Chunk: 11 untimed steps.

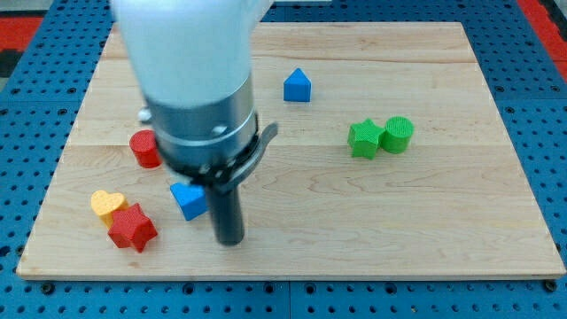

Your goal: Place the yellow hexagon and red star diagonal to each other

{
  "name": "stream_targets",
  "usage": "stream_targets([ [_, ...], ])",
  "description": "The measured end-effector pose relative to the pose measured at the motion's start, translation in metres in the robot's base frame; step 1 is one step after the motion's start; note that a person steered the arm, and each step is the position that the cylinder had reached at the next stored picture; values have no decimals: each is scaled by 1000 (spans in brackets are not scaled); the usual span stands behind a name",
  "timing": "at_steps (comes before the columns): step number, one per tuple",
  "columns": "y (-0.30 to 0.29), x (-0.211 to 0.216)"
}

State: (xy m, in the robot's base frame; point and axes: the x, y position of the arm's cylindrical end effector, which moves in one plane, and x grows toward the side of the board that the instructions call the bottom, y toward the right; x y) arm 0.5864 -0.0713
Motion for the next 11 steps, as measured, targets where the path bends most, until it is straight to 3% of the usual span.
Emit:
stream_targets([
  [1,-27,32],
  [3,-105,7],
  [4,-120,25],
  [5,-128,10],
  [7,-128,-55],
  [9,-110,-59],
  [11,-50,-59],
])
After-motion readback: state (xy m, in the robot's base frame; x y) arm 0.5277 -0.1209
